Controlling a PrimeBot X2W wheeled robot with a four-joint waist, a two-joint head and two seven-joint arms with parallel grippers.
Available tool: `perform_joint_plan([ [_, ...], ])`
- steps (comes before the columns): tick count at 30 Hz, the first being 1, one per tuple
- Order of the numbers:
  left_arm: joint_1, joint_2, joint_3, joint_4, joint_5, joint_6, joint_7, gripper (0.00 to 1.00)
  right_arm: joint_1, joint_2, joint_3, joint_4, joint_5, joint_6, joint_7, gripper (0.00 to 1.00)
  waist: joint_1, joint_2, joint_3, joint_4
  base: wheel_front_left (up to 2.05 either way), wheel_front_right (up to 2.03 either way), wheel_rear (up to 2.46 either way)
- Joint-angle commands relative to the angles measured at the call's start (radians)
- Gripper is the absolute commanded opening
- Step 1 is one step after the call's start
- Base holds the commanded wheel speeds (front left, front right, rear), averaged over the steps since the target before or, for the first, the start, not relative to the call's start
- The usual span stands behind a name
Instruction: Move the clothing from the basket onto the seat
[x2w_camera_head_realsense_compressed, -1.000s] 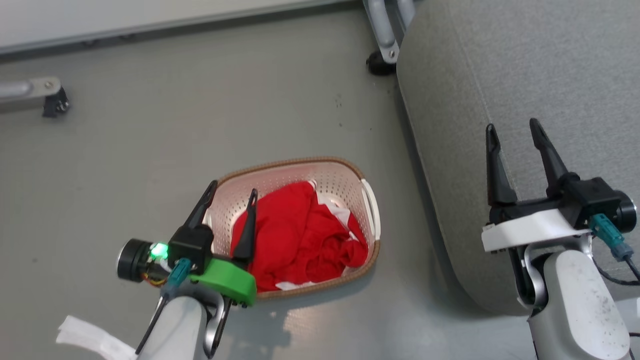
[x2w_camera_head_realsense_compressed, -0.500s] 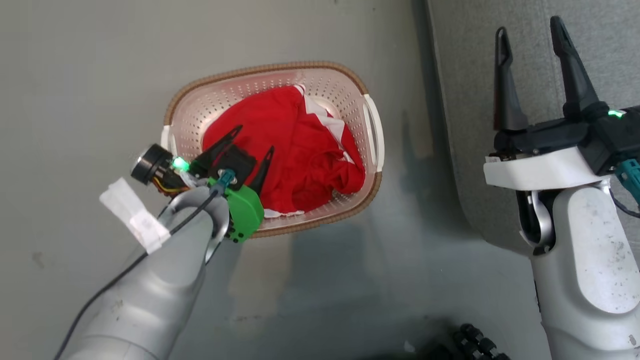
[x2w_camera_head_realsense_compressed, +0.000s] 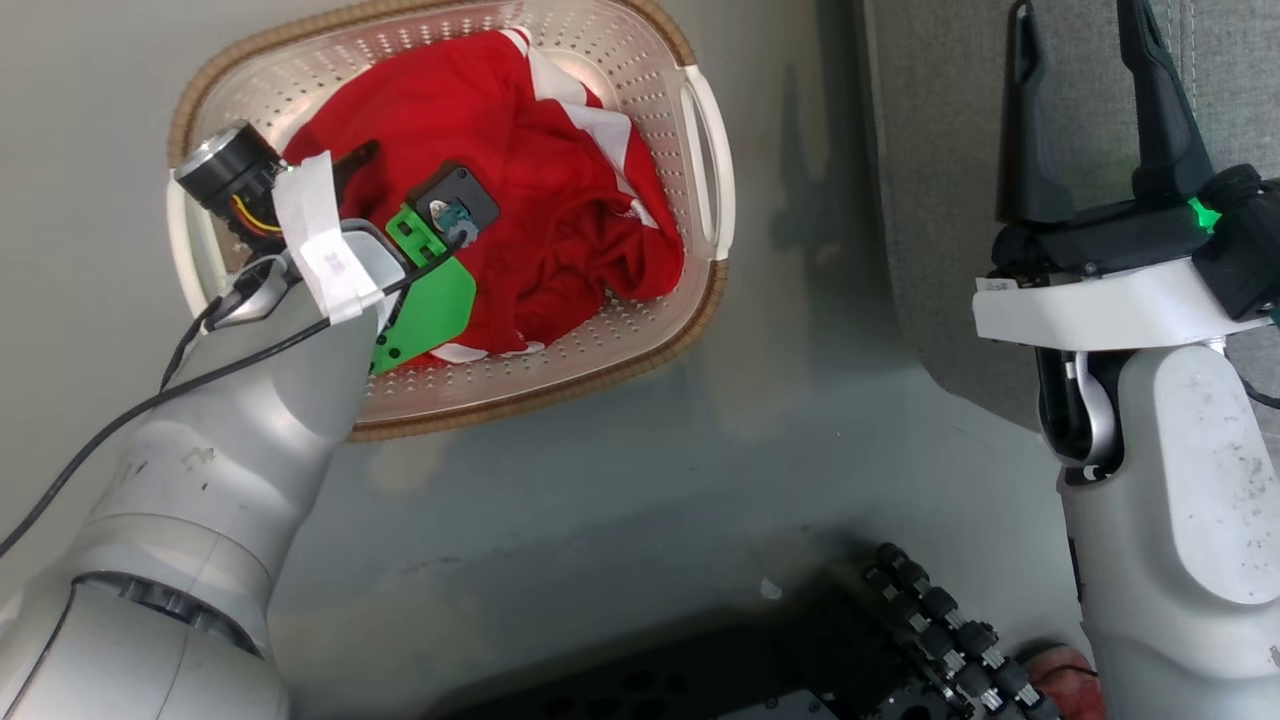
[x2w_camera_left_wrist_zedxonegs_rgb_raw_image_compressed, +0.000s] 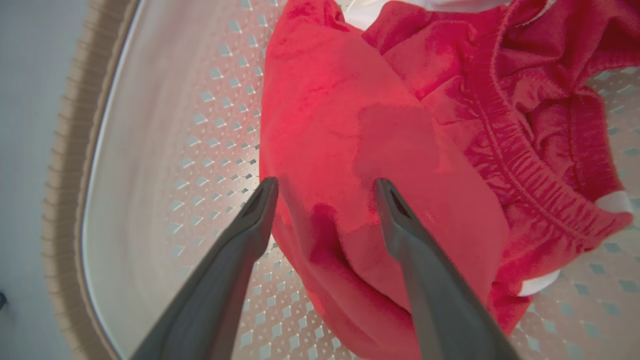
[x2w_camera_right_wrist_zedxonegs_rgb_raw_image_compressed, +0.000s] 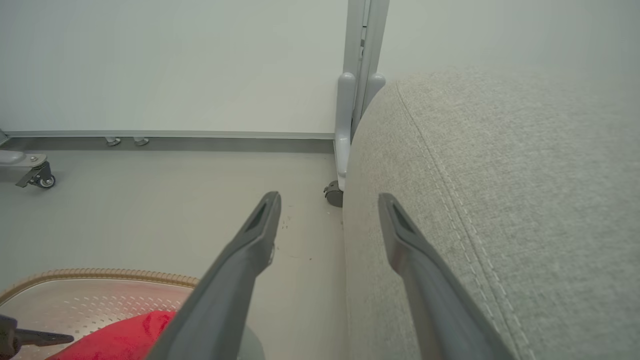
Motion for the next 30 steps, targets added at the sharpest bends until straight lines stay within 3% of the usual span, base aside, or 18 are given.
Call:
perform_joint_plan([
  [1, -0.028, 0.012, -0.007, 0.009, 0.01, 0.013, 0.022, 1.0, -0.013, -0.002, -0.01, 0.004, 0.019, 0.0, -0.003, 1.0, -0.0001, 0.0, 0.049, -0.049, 0.0, 0.0, 0.0],
  [5, -0.052, 0.028, -0.011, 0.025, 0.011, 0.038, 0.061, 1.0, -0.024, -0.001, -0.011, 0.003, 0.041, 0.0, -0.003, 1.0, -0.0001, 0.0, 0.071, -0.062, 0.0, 0.0, 0.0],
  [12, -0.081, 0.034, -0.006, 0.037, -0.013, 0.042, 0.098, 1.0, -0.04, -0.001, -0.001, -0.006, 0.051, 0.0, -0.003, 1.0, -0.0001, 0.0, 0.112, -0.07, 0.0, 0.0, 0.0],
  [13, -0.082, 0.034, -0.005, 0.039, -0.017, 0.039, 0.1, 0.62, -0.042, -0.001, 0.0, -0.006, 0.053, 0.0, -0.003, 1.0, -0.0001, 0.0, 0.114, -0.07, 0.0, 0.0, 0.0],
  [14, -0.084, 0.032, -0.003, 0.041, -0.024, 0.032, 0.103, 0.0, -0.041, -0.001, -0.012, -0.004, 0.08, 0.0, -0.003, 1.0, -0.0001, 0.0, 0.116, -0.07, 0.0, 0.0, 0.0],
  [21, -0.075, 0.015, -0.008, 0.043, -0.047, 0.04, 0.078, 0.0, -0.041, -0.002, -0.021, 0.001, 0.066, 0.0, -0.003, 1.0, -0.0001, 0.0, 0.088, -0.065, 0.0, 0.0, 0.0],
  [25, -0.011, -0.015, 0.034, 0.041, -0.108, 0.086, 0.017, 0.0, -0.012, -0.002, -0.021, 0.019, 0.033, 0.0, -0.003, 1.0, -0.0001, 0.0, -0.004, -0.04, 0.0, 0.0, 0.0],
  [30, 0.084, -0.043, 0.108, 0.027, -0.216, 0.079, -0.078, 0.0, 0.034, -0.002, -0.001, 0.041, -0.003, 0.0, -0.003, 1.0, -0.0001, 0.0, -0.136, 0.004, 0.0, 0.0, 0.0],
])
